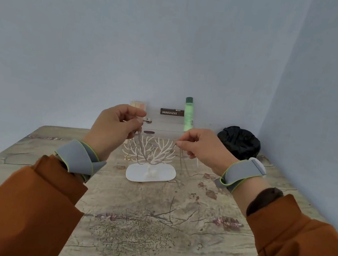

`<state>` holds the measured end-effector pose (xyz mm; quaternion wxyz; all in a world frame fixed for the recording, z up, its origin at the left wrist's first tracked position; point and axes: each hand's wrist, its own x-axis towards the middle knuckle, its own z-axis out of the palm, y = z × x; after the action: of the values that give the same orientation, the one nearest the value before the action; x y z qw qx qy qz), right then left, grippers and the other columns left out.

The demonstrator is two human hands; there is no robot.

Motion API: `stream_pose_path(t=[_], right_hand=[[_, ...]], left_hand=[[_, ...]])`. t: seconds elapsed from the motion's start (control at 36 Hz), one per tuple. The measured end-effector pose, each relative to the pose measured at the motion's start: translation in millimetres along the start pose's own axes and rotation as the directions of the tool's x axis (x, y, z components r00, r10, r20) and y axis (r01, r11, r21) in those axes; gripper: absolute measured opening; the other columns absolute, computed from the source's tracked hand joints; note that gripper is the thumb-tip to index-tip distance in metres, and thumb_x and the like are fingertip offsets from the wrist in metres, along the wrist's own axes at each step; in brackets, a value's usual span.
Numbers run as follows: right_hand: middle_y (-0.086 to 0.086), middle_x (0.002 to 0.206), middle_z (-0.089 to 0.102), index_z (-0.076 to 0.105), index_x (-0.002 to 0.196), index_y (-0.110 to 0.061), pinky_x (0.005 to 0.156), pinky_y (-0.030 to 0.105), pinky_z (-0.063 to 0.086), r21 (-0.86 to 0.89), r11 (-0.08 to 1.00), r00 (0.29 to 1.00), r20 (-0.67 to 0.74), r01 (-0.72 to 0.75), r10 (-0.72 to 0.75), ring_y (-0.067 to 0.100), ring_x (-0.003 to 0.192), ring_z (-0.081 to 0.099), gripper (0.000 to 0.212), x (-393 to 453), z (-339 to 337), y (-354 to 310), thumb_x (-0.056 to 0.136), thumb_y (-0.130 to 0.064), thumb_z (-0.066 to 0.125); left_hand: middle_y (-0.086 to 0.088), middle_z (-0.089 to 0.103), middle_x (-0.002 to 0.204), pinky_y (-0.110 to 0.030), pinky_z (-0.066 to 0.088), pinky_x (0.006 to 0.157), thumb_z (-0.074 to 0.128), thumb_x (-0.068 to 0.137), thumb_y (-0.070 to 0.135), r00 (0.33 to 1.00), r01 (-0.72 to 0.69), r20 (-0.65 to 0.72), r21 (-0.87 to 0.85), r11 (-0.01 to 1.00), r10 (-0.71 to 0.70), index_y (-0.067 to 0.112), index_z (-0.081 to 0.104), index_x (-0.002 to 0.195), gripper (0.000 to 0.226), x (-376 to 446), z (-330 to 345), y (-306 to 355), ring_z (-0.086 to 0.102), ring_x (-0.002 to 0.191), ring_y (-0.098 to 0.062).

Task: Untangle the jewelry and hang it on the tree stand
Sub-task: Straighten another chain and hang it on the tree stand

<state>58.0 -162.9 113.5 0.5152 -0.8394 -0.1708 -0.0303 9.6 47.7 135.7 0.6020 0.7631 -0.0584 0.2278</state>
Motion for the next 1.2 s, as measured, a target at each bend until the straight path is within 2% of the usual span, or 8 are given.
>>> stream_pose_path(t=[0.11, 0.22, 0.5, 0.61, 0.75, 0.89, 1.2], right_hand=[[0.007, 0.072, 0.066, 0.069, 0.092, 0.002, 0.055, 0.018, 0.049, 0.016, 1.0, 1.0, 0.004, -0.014, 0.014, 0.012, 0.059, 0.056, 0.012, 10, 1, 2, 0.086, -0.009, 0.069], [0.01, 0.076, 0.068, 0.069, 0.091, 0.0, 0.057, 0.018, 0.049, 0.018, 1.0, 1.0, -0.01, -0.002, 0.003, 0.013, 0.063, 0.058, 0.011, 21, 2, 2, 0.087, -0.01, 0.067], [0.005, 0.068, 0.066, 0.068, 0.086, -0.003, 0.057, 0.02, 0.047, 0.01, 1.0, 0.999, 0.023, 0.029, -0.03, 0.011, 0.058, 0.056, 0.007, 64, 22, 6, 0.087, -0.01, 0.066], [0.008, 0.07, 0.066, 0.069, 0.087, 0.0, 0.056, 0.019, 0.046, 0.008, 0.999, 0.998, 0.033, 0.05, -0.05, 0.013, 0.059, 0.055, 0.009, 75, 29, 9, 0.087, -0.009, 0.066], [0.008, 0.072, 0.068, 0.069, 0.084, -0.006, 0.055, 0.017, 0.047, 0.007, 0.999, 0.998, 0.041, 0.047, -0.048, 0.011, 0.059, 0.057, 0.006, 90, 34, 13, 0.087, -0.011, 0.067], [0.005, 0.07, 0.068, 0.068, 0.082, -0.008, 0.055, 0.017, 0.048, 0.026, 0.998, 0.998, 0.042, 0.049, -0.05, 0.009, 0.057, 0.058, 0.006, 100, 37, 14, 0.087, -0.012, 0.067], [0.009, 0.074, 0.07, 0.067, 0.088, -0.004, 0.056, 0.018, 0.047, 0.083, 0.996, 0.997, 0.067, 0.042, -0.048, 0.01, 0.057, 0.058, 0.006, 110, 45, 12, 0.088, -0.01, 0.066]], left_hand=[[-0.007, 0.065, 0.081, -0.009, 0.049, 0.052, 0.055, 0.09, 0.002, 0.999, 0.033, 0.003, 0.0, 0.999, -0.033, 0.008, 0.067, 0.103, 0.019, 5, 3, -8, 0.061, 0.056, 0.005], [-0.011, 0.065, 0.087, -0.01, 0.049, 0.052, 0.055, 0.09, 0.001, 0.999, 0.035, -0.003, -0.016, 0.999, -0.036, 0.007, 0.066, 0.103, 0.019, 13, 4, -12, 0.063, 0.058, 0.004], [-0.015, 0.062, 0.088, -0.012, 0.048, 0.052, 0.056, 0.089, 0.002, 0.998, 0.0, -0.061, -0.027, 1.0, -0.002, 0.007, 0.066, 0.102, 0.017, 38, 7, -23, 0.063, 0.058, 0.003], [-0.012, 0.064, 0.088, -0.012, 0.048, 0.053, 0.056, 0.09, 0.004, 0.997, -0.006, -0.071, -0.039, 0.999, 0.004, 0.012, 0.067, 0.098, 0.017, 44, 8, -27, 0.065, 0.061, 0.002], [-0.008, 0.067, 0.088, -0.014, 0.05, 0.056, 0.057, 0.089, 0.007, 0.997, -0.016, -0.078, -0.055, 0.998, 0.011, 0.021, 0.069, 0.091, 0.019, 51, 7, -31, 0.067, 0.068, -0.001], [-0.008, 0.067, 0.088, -0.014, 0.05, 0.057, 0.058, 0.088, 0.008, 0.996, -0.022, -0.084, -0.082, 0.996, 0.015, 0.02, 0.069, 0.092, 0.017, 54, 7, -34, 0.067, 0.07, -0.003], [-0.005, 0.067, 0.083, -0.014, 0.048, 0.056, 0.057, 0.088, 0.006, 0.996, -0.015, -0.086, -0.129, 0.992, 0.004, 0.021, 0.07, 0.089, 0.019, 56, 5, -40, 0.066, 0.073, -0.007]])
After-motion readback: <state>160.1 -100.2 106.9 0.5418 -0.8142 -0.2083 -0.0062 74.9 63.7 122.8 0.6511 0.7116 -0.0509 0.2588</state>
